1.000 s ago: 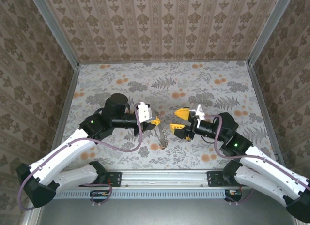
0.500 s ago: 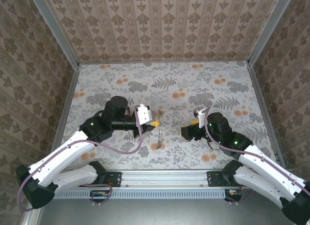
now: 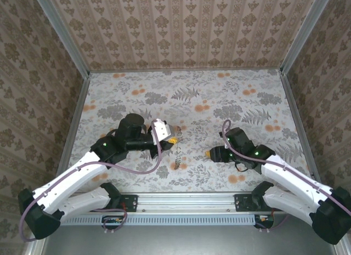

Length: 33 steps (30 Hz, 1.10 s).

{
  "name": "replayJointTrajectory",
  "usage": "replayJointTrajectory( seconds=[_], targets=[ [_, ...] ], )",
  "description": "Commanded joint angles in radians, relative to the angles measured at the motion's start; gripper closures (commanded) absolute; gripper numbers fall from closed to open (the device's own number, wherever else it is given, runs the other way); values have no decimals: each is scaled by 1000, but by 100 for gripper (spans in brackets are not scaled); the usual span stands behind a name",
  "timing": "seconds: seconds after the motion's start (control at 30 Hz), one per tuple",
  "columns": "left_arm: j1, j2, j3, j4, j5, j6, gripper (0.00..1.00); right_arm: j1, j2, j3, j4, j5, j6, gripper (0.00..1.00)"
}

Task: Put the keys on the keyring

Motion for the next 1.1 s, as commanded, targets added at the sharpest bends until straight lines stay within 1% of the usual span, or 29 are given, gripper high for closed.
replayJointTrajectory(
  seconds=[0.0,0.17,0.3,0.5,0.7,0.93,1.07],
  targets=[
    [14,-23,-7,80,-4,-41,100,-8,60,-3,57,51,33,44],
    [20,-35,-16,102,10,-55,100,-8,129,11,90,119,21,53],
    [23,-36,-22,105,0,-60,100,-5,187,42,87,122,16,55],
    [21,-38,-31,124,-1,-71,100,7,241,40,82,148,23,58],
    [16,-62,-41,137,8,-79,100,46,310,72,86,185,28,60],
    [13,-74,-50,134,-17,-84,100,82,394,109,77,221,26,65],
    [10,-72,-53,140,-24,-85,100,103,414,105,72,241,36,66]
  ],
)
